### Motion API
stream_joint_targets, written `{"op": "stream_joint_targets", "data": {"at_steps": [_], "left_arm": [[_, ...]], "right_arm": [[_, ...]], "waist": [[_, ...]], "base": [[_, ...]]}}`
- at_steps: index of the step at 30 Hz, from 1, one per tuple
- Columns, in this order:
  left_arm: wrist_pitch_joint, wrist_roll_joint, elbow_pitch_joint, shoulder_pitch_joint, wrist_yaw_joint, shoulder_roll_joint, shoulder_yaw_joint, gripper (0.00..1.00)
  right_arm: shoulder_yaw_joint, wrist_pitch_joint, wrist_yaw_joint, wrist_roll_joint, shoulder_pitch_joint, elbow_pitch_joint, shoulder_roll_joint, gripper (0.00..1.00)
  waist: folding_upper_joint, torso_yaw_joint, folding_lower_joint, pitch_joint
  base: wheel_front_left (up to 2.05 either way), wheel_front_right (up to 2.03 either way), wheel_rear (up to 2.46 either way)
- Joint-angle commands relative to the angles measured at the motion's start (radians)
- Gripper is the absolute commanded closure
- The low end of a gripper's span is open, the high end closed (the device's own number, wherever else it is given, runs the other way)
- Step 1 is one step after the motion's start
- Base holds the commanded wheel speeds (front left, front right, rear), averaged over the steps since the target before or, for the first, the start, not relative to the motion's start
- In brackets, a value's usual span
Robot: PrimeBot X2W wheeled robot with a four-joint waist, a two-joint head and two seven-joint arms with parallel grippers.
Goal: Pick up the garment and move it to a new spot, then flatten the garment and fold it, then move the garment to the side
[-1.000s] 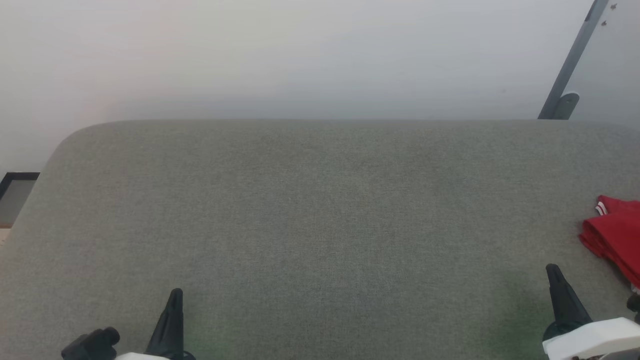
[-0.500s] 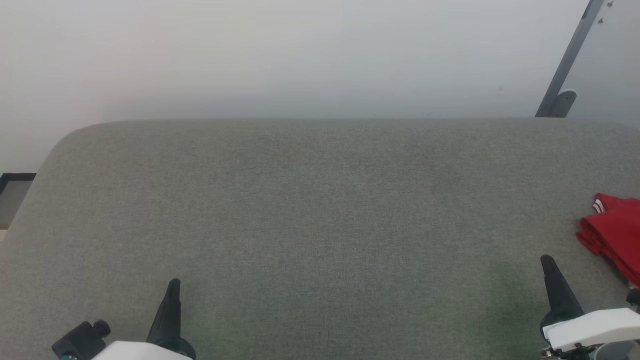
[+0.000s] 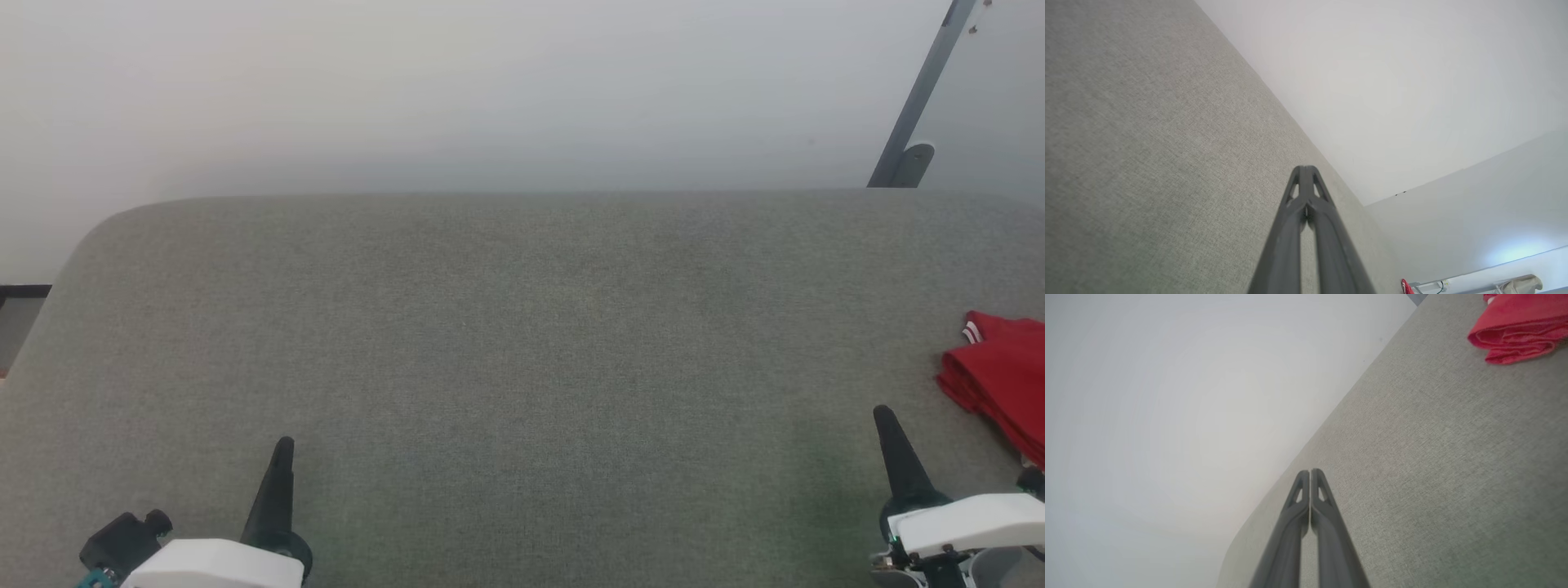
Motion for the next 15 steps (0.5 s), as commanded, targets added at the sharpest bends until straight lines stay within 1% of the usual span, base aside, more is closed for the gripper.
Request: {"op": "stream_joint_targets", "data": {"at_steps": [1,15], "left_arm": [[0.005,-0.028,-0.005,-0.028,-0.002,0.001,0.005,1.0],[0.045,-0.17,0.006,-0.057,-0.003,-0.002,0.014,1.0]], "right_arm": [[-0.005,0.007,0.0,0.018,-0.028,-0.007,0.001,1.0],[-0.017,0.041,0.0,0.132,-0.048,-0.002,0.027,1.0]], "waist": [[0.0,0.0,0.0,0.0],[0.0,-0.009,0.0,0.003]], "base": [[0.0,0.0,0.0],[0.0,0.0,0.0]]}}
